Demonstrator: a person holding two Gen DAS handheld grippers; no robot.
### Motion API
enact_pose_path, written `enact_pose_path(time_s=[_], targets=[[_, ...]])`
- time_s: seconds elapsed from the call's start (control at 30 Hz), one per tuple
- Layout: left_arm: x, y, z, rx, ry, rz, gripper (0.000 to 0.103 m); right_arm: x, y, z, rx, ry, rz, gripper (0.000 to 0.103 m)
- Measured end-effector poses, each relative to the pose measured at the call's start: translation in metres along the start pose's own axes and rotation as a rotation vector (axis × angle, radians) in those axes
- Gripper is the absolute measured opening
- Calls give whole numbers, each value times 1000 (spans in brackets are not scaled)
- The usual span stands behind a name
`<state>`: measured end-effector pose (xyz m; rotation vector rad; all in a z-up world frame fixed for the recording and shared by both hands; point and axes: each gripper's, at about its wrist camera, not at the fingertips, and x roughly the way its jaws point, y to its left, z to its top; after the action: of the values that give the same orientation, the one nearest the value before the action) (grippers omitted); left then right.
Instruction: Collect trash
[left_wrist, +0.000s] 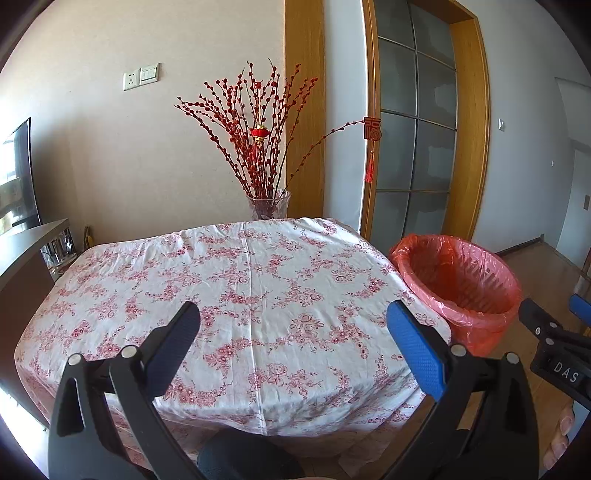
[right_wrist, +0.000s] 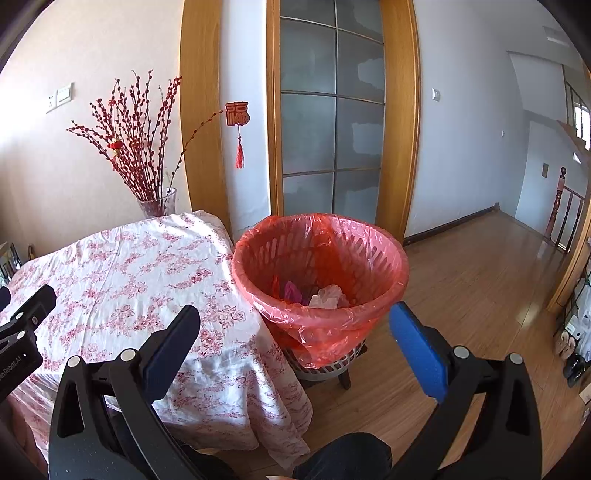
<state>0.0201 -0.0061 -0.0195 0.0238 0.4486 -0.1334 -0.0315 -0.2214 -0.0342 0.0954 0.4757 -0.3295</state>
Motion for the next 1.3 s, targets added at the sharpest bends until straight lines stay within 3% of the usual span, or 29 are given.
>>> enact_pose_path(time_s=[1.3], targets=[[7,1,-1,-2,15,-3,99,7,7,0,-7,12,18,101]])
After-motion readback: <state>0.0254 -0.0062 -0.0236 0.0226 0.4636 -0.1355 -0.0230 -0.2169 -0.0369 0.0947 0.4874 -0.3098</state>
